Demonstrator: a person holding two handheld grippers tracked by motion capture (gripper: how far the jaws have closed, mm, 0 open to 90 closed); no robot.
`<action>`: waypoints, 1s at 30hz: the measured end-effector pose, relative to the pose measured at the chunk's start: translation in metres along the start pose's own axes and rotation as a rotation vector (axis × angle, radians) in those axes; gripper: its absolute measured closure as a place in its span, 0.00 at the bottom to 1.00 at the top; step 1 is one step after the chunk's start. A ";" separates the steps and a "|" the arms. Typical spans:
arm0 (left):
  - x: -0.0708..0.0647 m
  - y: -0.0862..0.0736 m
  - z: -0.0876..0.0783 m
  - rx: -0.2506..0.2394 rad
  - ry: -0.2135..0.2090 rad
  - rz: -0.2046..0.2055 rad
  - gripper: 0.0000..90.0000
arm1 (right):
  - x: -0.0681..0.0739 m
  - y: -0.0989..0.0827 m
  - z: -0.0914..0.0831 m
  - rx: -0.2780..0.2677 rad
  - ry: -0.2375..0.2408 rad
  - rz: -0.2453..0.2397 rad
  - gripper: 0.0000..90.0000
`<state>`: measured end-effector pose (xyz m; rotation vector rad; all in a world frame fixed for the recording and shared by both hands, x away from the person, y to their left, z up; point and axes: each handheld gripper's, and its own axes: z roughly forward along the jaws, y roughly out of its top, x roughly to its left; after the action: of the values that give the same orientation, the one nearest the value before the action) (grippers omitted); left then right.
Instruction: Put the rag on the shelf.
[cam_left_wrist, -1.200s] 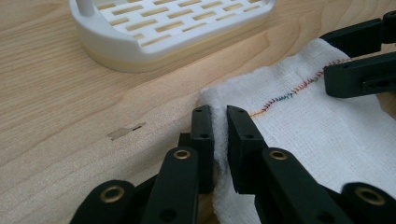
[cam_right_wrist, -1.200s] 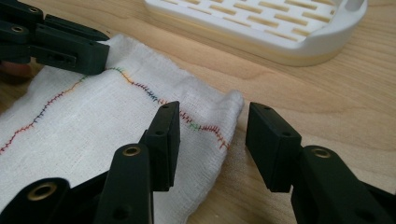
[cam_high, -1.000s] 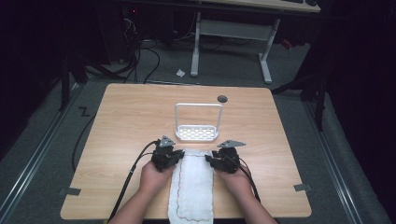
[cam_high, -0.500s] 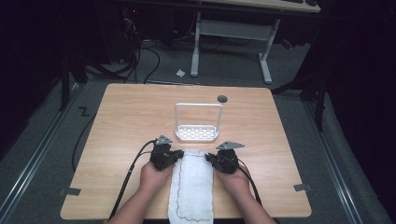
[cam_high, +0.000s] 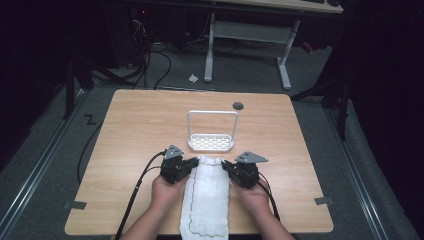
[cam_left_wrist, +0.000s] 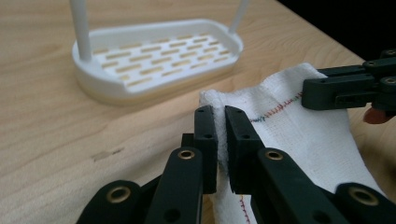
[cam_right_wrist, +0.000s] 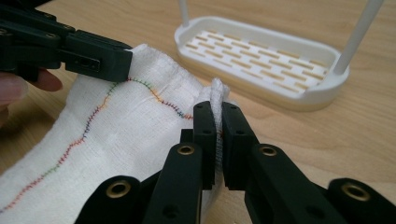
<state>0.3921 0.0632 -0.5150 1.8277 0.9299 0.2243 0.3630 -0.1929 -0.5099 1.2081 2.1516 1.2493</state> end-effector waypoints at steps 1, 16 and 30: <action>-0.002 0.002 -0.002 -0.014 0.005 0.007 0.93 | 0.001 0.002 -0.003 -0.010 -0.001 -0.005 0.96; -0.021 0.036 -0.024 -0.101 0.002 0.024 0.94 | 0.012 0.033 -0.028 -0.135 -0.011 -0.054 0.96; -0.036 0.077 -0.055 -0.218 0.008 0.061 0.94 | 0.017 0.070 -0.063 -0.268 -0.005 -0.095 0.96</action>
<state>0.3755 0.0639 -0.4150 1.6554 0.8223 0.3573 0.3456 -0.1947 -0.4156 0.9854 1.9374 1.4352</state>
